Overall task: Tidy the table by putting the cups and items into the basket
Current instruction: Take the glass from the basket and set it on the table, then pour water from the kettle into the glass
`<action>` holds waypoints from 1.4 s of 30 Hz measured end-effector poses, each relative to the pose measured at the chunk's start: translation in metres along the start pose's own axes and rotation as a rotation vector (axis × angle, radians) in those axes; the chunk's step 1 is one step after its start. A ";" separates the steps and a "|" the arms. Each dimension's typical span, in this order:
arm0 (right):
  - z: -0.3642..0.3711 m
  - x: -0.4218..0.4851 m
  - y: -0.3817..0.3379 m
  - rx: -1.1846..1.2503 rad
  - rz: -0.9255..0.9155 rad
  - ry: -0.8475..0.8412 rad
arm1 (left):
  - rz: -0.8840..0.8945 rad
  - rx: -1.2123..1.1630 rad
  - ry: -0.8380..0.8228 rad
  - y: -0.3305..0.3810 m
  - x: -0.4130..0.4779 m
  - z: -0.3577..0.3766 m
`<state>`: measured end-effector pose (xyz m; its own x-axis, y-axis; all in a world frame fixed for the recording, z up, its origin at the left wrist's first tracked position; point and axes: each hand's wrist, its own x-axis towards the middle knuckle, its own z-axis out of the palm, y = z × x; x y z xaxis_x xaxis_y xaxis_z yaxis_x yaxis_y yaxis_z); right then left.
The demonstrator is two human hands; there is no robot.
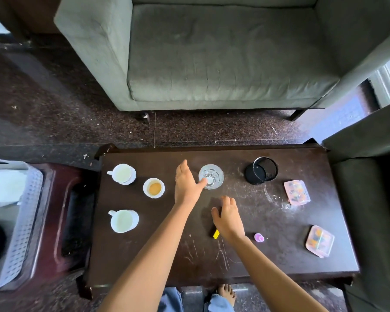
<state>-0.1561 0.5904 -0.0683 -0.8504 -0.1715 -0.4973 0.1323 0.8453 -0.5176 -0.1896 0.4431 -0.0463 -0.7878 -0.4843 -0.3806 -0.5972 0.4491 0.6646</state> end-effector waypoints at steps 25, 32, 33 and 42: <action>0.180 -0.116 -0.373 -0.041 -0.685 -0.377 | -0.379 -0.460 0.739 -0.207 -0.129 -0.340; 0.241 -0.161 -0.422 -0.013 -0.752 -0.574 | -0.489 -0.696 0.978 -0.272 -0.189 -0.361; 0.249 -0.167 -0.427 -0.013 -0.750 -0.597 | -0.517 -0.729 0.998 -0.281 -0.194 -0.364; 0.297 -0.187 -0.444 0.229 -0.484 -0.569 | -0.620 -0.827 0.984 -0.324 -0.213 -0.379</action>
<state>0.0958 0.0965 0.0482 -0.4562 -0.7803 -0.4278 -0.0325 0.4950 -0.8683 0.2295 0.1160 0.0634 0.1924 -0.9059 -0.3773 -0.2725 -0.4187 0.8663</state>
